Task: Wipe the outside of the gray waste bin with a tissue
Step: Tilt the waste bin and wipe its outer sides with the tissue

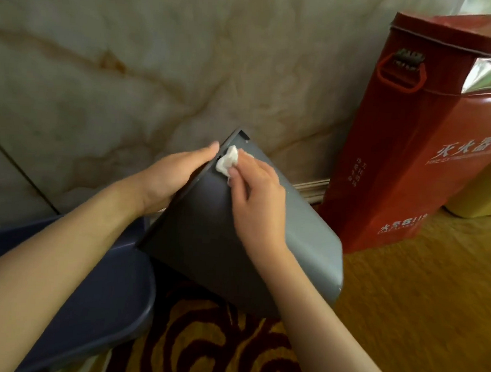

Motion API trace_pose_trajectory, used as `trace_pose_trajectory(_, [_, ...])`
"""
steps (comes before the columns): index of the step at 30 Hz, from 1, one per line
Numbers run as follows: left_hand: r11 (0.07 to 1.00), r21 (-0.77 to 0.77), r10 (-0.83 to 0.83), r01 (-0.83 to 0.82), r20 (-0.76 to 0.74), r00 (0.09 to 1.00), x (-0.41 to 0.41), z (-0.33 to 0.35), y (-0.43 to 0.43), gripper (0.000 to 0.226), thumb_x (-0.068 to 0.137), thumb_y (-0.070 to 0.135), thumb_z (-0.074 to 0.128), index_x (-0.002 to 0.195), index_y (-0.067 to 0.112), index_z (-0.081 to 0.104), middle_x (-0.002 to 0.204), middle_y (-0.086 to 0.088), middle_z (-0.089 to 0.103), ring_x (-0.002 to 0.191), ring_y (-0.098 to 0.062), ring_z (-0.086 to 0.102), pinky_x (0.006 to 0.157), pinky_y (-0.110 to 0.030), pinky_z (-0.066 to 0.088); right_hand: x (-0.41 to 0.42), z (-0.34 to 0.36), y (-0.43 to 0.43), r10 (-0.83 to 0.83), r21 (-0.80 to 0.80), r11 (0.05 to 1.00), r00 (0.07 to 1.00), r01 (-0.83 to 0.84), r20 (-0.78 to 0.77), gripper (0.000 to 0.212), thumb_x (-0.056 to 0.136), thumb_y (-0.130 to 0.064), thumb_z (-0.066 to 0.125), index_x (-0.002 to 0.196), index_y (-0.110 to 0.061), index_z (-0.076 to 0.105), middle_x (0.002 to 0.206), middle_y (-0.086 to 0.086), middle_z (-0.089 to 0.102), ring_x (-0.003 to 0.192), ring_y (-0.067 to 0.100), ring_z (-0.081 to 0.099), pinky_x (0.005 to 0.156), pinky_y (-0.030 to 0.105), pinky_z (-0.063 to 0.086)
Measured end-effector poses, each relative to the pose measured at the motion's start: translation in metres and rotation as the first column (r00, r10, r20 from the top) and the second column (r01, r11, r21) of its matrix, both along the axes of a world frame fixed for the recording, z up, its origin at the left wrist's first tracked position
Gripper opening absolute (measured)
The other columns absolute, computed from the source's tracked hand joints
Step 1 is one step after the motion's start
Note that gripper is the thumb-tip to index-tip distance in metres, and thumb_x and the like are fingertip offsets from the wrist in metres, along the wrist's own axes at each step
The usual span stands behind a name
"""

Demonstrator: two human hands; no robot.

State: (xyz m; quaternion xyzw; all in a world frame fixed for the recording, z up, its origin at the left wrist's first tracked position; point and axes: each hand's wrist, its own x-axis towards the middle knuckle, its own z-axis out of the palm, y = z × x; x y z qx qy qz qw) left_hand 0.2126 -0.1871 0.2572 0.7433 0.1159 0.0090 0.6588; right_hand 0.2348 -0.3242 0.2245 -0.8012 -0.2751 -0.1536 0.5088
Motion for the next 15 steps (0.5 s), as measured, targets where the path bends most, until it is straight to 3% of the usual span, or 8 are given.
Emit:
trace_pose_trajectory(3, [0.997, -0.077, -0.039, 0.029, -0.12, 0.992, 0.0, 0.012, 0.004, 0.059, 0.091, 0.055, 0.029, 0.098, 0.012, 0.069, 0.091, -0.003, 0.077, 0.079, -0.013, 0.072, 0.071, -0.025, 0.059, -0.013, -0.006, 0.003, 0.024, -0.025, 0.999, 0.999, -0.023, 0.049, 0.028, 0.093, -0.014, 0.054, 0.118, -0.009, 0.064, 0.126, 0.003, 0.063, 0.12, 0.018, 0.051, 0.096, 0.012, 0.03])
trace_pose_trajectory(5, [0.991, -0.128, 0.004, -0.025, -0.166, 0.986, 0.003, 0.021, 0.001, 0.049, 0.094, 0.045, 0.035, 0.09, 0.006, 0.065, 0.077, -0.007, 0.074, 0.066, -0.016, 0.07, 0.065, -0.027, 0.058, -0.017, -0.008, 0.003, 0.028, -0.066, 0.998, 0.996, -0.023, 0.079, 0.027, 0.092, -0.016, 0.055, 0.116, -0.01, 0.066, 0.124, 0.0, 0.064, 0.118, 0.017, 0.052, 0.094, 0.011, 0.031])
trace_pose_trajectory(8, [0.994, -0.032, 0.102, -0.109, -0.173, 0.98, 0.002, 0.026, -0.009, 0.031, 0.095, 0.025, 0.043, 0.087, 0.002, 0.063, 0.064, -0.009, 0.071, 0.056, -0.018, 0.068, 0.058, -0.03, 0.057, -0.019, -0.016, -0.006, 0.024, -0.102, 0.995, 0.993, -0.012, 0.116, 0.026, 0.092, -0.015, 0.055, 0.116, -0.011, 0.066, 0.123, -0.002, 0.065, 0.118, 0.017, 0.053, 0.095, 0.014, 0.034])
trace_pose_trajectory(9, [0.992, 0.016, 0.128, -0.128, -0.147, 0.981, 0.002, 0.025, -0.011, 0.03, 0.095, 0.022, 0.043, 0.091, 0.0, 0.063, 0.067, -0.011, 0.073, 0.063, -0.021, 0.07, 0.066, -0.034, 0.058, -0.019, -0.022, -0.013, 0.009, -0.106, 0.994, 0.994, 0.003, 0.11, 0.027, 0.092, -0.015, 0.055, 0.116, -0.011, 0.066, 0.123, -0.002, 0.065, 0.118, 0.018, 0.053, 0.097, 0.015, 0.035])
trace_pose_trajectory(12, [0.976, 0.149, 0.177, -0.161, -0.104, 0.979, 0.002, 0.021, -0.01, 0.038, 0.095, 0.023, 0.043, 0.116, -0.006, 0.057, 0.122, -0.021, 0.061, 0.118, -0.033, 0.055, 0.104, -0.049, 0.04, -0.02, -0.049, -0.046, -0.108, -0.116, 0.987, 0.993, 0.112, 0.04, 0.025, 0.091, -0.014, 0.057, 0.114, -0.012, 0.067, 0.121, 0.001, 0.065, 0.118, 0.019, 0.054, 0.099, 0.016, 0.035])
trace_pose_trajectory(15, [0.968, 0.194, 0.179, -0.161, -0.078, 0.981, 0.003, 0.015, -0.009, 0.042, 0.095, 0.027, 0.043, 0.123, -0.002, 0.055, 0.139, -0.018, 0.049, 0.133, -0.032, 0.041, 0.112, -0.047, 0.029, -0.022, -0.081, -0.084, -0.261, -0.141, 0.957, 0.964, 0.253, -0.042, 0.022, 0.088, -0.011, 0.06, 0.107, -0.009, 0.07, 0.117, 0.004, 0.068, 0.116, 0.021, 0.057, 0.099, 0.023, 0.039])
